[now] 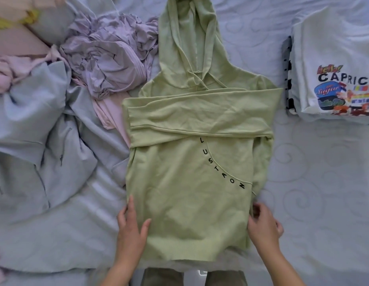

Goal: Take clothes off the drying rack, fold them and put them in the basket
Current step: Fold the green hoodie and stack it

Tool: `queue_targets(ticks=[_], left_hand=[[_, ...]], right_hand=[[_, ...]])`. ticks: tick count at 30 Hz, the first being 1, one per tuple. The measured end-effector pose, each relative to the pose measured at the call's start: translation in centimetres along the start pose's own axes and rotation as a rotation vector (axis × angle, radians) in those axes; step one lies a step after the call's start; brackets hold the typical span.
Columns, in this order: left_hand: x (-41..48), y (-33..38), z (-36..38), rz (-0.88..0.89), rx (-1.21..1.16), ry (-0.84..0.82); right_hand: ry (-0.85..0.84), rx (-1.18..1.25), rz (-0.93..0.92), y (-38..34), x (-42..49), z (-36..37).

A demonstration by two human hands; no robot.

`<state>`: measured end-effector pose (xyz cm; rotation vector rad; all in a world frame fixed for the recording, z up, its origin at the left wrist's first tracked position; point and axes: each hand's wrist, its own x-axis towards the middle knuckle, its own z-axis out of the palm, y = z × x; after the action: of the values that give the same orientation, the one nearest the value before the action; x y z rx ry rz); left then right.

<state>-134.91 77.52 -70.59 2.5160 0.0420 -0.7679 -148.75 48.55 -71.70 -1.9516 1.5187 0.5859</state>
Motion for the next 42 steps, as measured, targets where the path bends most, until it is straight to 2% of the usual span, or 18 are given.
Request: queue_targets(ticks=[2, 6, 11, 14, 16, 18, 19, 21, 23, 25, 27, 29, 30, 34, 36, 42], left_hand=[[-0.6, -0.1, -0.4, 0.021, 0.005, -0.01], [-1.1, -0.7, -1.2, 0.065, 0.073, -0.065], [-2.1, -1.6, -2.4, 0.143, 0.117, -0.237], [-2.6, -2.5, -3.0, 0.096, 0.119, -0.162], [-3.0, -2.9, -3.0, 0.09, 0.121, -0.124], [-2.9, -3.1, -2.6, 0.08, 0.141, -0.115], [-2.7, -3.1, -2.3, 0.079, 0.165, -0.1], [-2.5, -3.0, -1.4, 0.126, 0.304, -0.042], [-2.8, -3.0, -0.3, 0.252, 0.494, -0.003], [-3.4, -3.1, 0.6, 0.476, 0.597, -0.124], [-3.9, -3.8, 1.5, 0.636, 0.738, -0.333], [-4.0, -4.5, 1.9, 0.63, 0.877, -0.492], [-3.9, -4.8, 2.1, 0.603, 0.904, -0.524], [-3.6, -4.5, 2.1, 0.609, 0.879, -0.453], [-3.2, -4.5, 1.6, 0.652, 0.848, -0.432], [-2.5, -5.7, 0.0, 0.688, 0.817, -0.504]], right_hand=[[-0.017, 0.105, 0.069, -0.3, 0.1, 0.2], [-0.12, 0.041, 0.114, 0.5, 0.0, 0.0], [0.076, 0.325, 0.071, 2.8, -2.2, -2.4], [0.194, 0.299, 0.105, 5.5, -2.3, -4.1], [0.168, 0.25, 0.141, 6.8, -1.8, -4.5], [0.102, 0.116, 0.1, 7.9, -1.1, -4.5], [0.1, 0.046, 0.066, 8.1, -0.9, -4.4], [0.203, -0.125, -0.075, 8.6, -0.5, -3.8], [0.289, -0.274, -0.383, 8.8, -0.8, -3.3], [0.186, -0.411, -0.746, 9.3, -1.0, -2.7], [-0.024, -0.587, -0.97, 10.2, -0.6, -2.2], [-0.173, -0.755, -1.034, 11.5, 0.4, -1.8], [-0.195, -0.792, -1.036, 11.8, 0.7, -1.8], [-0.026, -0.767, -1.187, 12.3, 2.4, -2.2], [-0.028, -0.777, -1.208, 11.8, 2.9, -2.6], [-0.084, -0.874, -1.185, 11.9, 3.0, -3.7]])
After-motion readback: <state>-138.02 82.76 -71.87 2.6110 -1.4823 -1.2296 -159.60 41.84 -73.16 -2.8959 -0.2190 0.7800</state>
